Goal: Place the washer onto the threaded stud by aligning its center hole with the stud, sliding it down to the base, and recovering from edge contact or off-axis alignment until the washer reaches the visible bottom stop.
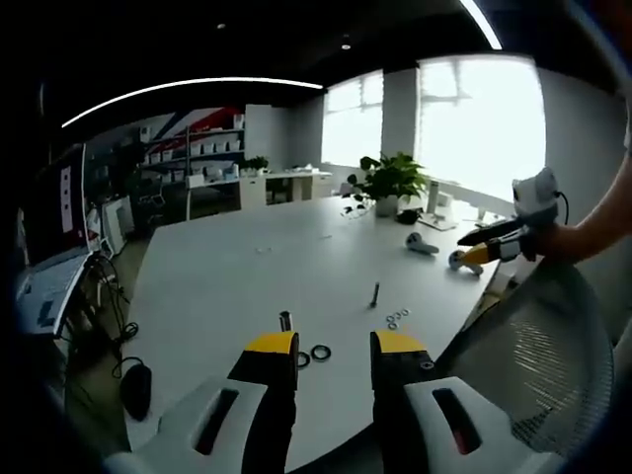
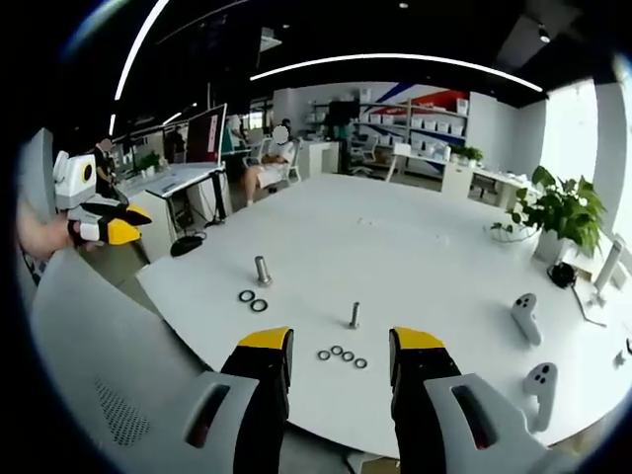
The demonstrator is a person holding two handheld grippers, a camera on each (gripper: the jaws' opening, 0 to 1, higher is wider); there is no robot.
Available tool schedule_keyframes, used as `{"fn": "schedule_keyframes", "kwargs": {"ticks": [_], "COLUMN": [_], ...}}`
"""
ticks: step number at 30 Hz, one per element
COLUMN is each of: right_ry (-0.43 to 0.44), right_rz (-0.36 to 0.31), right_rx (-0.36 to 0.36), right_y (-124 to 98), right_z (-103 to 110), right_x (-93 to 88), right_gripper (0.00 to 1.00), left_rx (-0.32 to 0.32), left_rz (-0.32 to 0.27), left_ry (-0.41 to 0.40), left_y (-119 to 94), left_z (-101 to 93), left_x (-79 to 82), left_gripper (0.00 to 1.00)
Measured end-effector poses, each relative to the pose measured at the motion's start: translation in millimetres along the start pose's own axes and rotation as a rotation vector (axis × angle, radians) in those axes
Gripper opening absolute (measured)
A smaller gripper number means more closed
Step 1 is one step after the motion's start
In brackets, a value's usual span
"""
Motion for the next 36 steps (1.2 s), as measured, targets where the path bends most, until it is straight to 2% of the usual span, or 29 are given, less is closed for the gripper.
{"fn": "schedule_keyframes", "kwargs": {"ticks": [12,16,18,21,24,36], "right_ry": [0.010,0.006,-0.021,0.009,0.006,0.006], "right_rz": [0.030,0.051,0.039,0.046,0.053,0.058], "right_rx": [-0.008,0.002,-0.009,-0.008,-0.008,-0.011], "right_y": [0.6,2.9,1.0,1.3,2.0,2.5], "right_z": [-2.4,-2.0,-1.9,-4.0,-3.4,-4.1], "right_x": [-5.1,-7.4,-3.2,-6.6,-7.9,-8.6], "right_gripper": [0.41,0.41,0.41,0.41,0.41,0.41], "left_rx": [0.003,0.007,0.006,0.008,0.000,-0.002], "left_rz": [0.000,-0.006,0.002,-0.008,0.015,0.009], "left_ry": [-0.005,0.020,0.015,0.015,0.019,0.025], "left_y": [0.2,0.2,1.0,0.3,1.7,1.4], "left_z": [-0.6,-0.4,0.1,0.3,-1.3,-1.6], "left_x": [0.0,0.4,-0.4,0.8,-2.8,-1.6], "left_gripper": [0.27,0.26,0.26,0.26,0.26,0.27]}}
Point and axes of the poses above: the point that each gripper's makers call its tool centre point, and the gripper's own axes: y roughly forward along the fingers, z roughly to its left, x roughly out of its top, the point moved 4 cm from there along -y, roughly backward along the fingers, and after that the axes turned 14 degrees about x, right-handed, at the moved point
